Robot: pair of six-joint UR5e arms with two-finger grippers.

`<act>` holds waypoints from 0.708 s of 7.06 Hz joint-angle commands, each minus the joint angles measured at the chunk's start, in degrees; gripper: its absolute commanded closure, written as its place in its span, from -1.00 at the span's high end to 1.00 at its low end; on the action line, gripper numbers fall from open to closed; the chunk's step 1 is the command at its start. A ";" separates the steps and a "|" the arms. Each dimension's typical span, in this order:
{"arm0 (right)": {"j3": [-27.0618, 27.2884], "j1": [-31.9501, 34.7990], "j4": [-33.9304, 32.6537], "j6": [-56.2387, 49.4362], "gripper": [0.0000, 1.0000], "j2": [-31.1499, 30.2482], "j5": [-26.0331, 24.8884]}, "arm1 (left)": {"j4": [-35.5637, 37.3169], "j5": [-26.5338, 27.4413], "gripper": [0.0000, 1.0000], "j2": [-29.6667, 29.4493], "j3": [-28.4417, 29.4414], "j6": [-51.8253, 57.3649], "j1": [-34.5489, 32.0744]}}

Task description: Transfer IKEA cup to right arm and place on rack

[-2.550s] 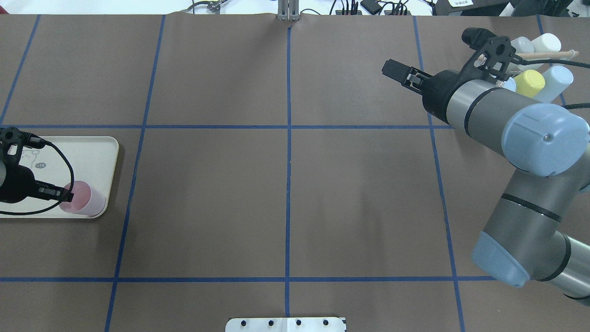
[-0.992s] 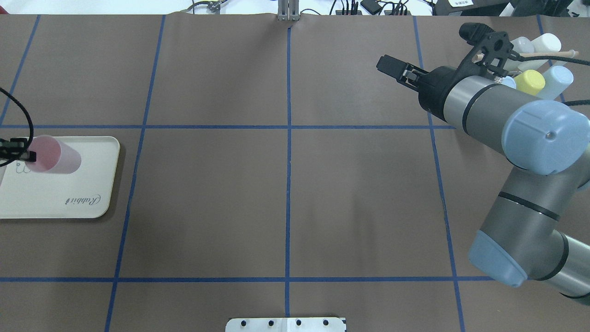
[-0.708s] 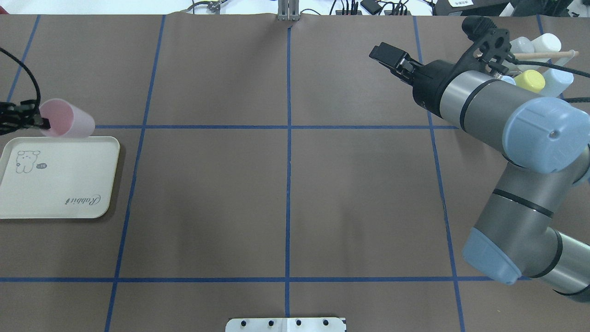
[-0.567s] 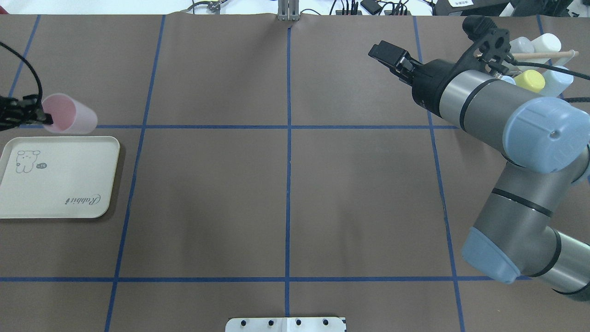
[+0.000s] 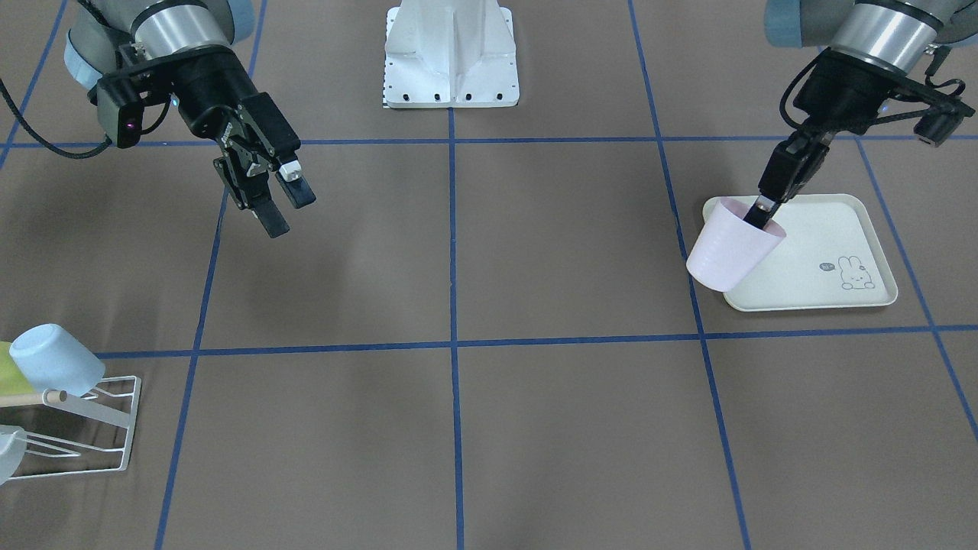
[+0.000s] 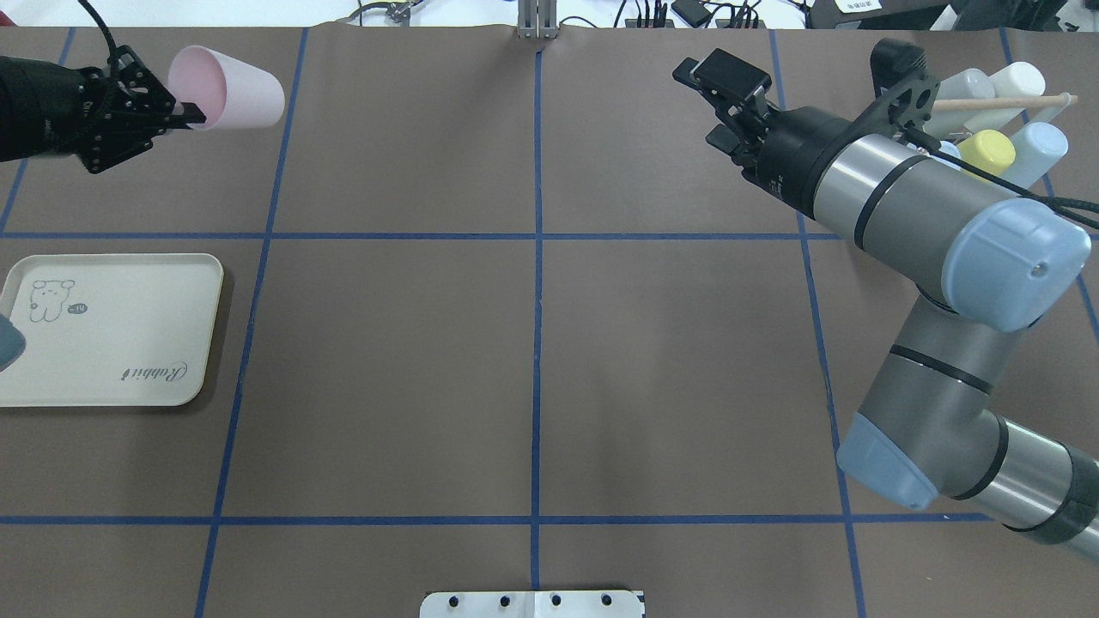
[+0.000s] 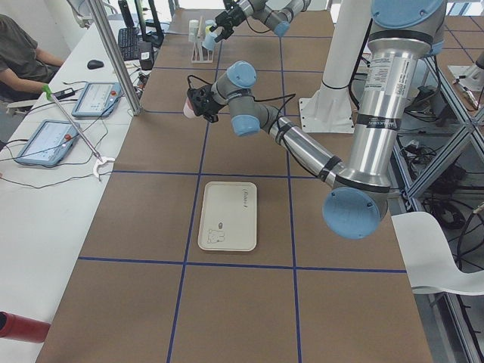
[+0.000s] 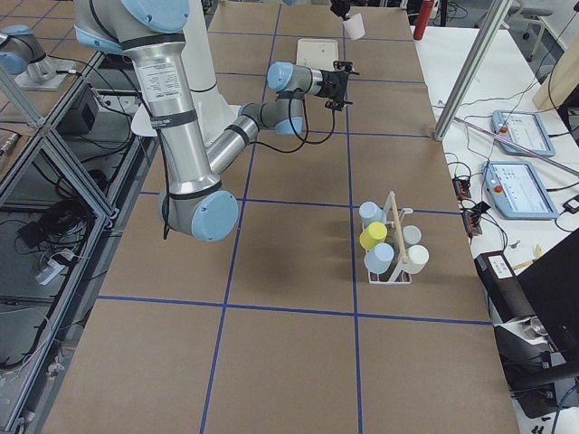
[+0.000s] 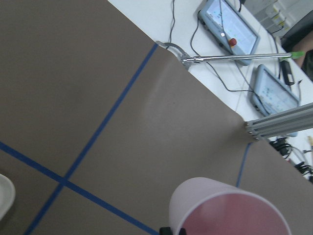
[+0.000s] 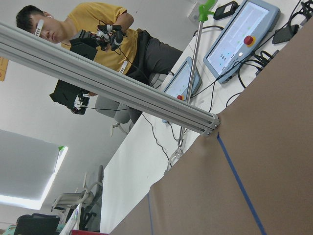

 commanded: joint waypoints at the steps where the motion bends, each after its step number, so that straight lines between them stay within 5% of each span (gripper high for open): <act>1: -0.75 -1.42 5.89 1.28 1.00 0.26 -0.05 | -16.29 -0.03 -1.00 -4.65 7.09 -12.04 1.30; 5: -4.35 -2.92 12.59 7.17 1.00 5.43 -0.14 | -43.92 0.24 -1.00 -5.72 13.80 -30.09 3.40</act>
